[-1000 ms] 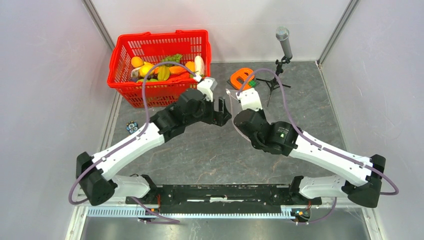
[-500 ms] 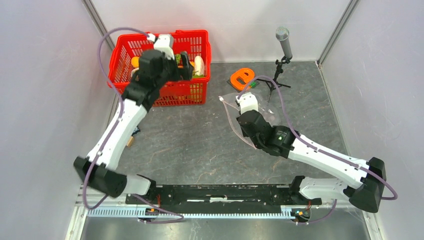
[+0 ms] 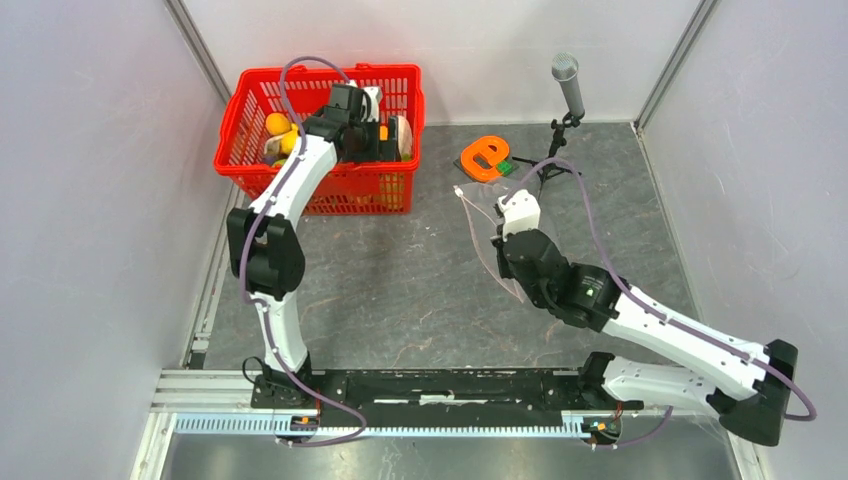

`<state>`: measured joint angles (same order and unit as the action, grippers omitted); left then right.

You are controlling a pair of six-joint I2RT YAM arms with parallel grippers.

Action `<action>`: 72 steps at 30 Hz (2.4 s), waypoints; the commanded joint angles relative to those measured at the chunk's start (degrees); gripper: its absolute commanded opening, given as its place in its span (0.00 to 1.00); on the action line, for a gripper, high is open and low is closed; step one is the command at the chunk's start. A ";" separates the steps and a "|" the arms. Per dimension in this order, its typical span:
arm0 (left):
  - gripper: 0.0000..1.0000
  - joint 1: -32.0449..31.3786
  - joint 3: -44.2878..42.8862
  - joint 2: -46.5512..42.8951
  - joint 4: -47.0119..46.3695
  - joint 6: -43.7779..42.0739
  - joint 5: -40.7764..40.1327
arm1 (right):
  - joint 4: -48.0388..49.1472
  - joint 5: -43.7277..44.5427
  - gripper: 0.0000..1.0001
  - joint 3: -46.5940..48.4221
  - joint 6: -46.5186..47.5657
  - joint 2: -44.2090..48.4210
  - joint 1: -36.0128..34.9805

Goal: Place the food in the zip-top bag and seal the zipper

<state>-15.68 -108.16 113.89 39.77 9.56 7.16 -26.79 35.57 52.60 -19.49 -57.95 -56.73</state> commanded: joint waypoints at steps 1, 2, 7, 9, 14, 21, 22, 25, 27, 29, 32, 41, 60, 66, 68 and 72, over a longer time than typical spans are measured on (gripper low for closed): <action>0.97 -4.67 1.52 -3.66 7.56 -3.19 8.59 | 0.46 4.53 0.00 -1.33 -1.06 4.13 0.22; 0.97 -6.70 1.86 -3.95 8.24 -4.43 9.23 | 0.26 5.45 0.00 -1.53 -1.17 4.72 0.22; 0.98 -19.43 3.30 -5.98 9.09 -4.43 9.21 | -0.31 9.81 0.00 -3.00 -1.89 7.61 0.22; 0.98 -22.91 5.10 -6.92 8.23 -1.96 7.54 | -1.47 11.25 0.00 -3.33 -2.78 8.49 0.28; 0.97 -29.24 14.63 -12.16 3.28 4.56 5.77 | -5.84 16.50 0.00 -4.06 -7.11 11.38 0.30; 0.99 -31.88 21.64 -21.60 -3.76 7.32 -2.99 | -9.03 19.22 0.00 -3.73 -7.82 12.36 0.39; 0.99 -31.74 21.31 -22.30 -3.73 5.82 -5.76 | -9.27 19.07 0.00 -3.58 -7.89 12.33 0.35; 1.00 -30.83 20.77 -23.68 -4.00 2.62 -14.04 | -9.98 18.27 0.00 -3.17 -8.45 11.93 0.38; 1.00 -29.09 21.04 -23.29 -3.76 1.27 -17.09 | -9.89 17.94 0.00 -3.26 -8.71 12.06 0.35; 1.00 -25.68 22.06 -22.46 -3.51 2.15 -17.58 | -9.16 17.50 0.00 -3.75 -8.71 11.99 0.33; 1.00 -18.61 26.72 -22.66 -5.82 4.84 -15.10 | -8.57 16.21 0.00 -3.91 -8.46 11.26 0.39; 1.00 -3.52 32.02 -24.86 -8.48 7.00 -21.55 | -6.24 13.11 0.00 -4.48 -7.50 9.68 0.39; 0.99 10.61 34.22 -31.84 -15.60 9.53 -3.99 | -5.82 12.83 0.00 -6.28 -7.70 11.37 0.39; 1.00 3.82 26.38 -28.50 -12.85 -1.42 10.59 | -5.00 12.11 0.00 -6.29 -7.26 10.71 0.41; 1.00 1.74 22.08 -24.18 -8.11 -5.46 9.00 | -4.62 11.34 0.00 -6.23 -6.89 10.27 0.38; 1.00 0.92 15.57 -15.04 0.01 -8.94 3.08 | -4.64 11.00 0.01 -6.10 -6.43 10.18 0.39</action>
<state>-14.70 -87.66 91.61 31.48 8.62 12.01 -33.36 46.96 46.26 -26.63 -47.83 -56.47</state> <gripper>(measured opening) 0.994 0.010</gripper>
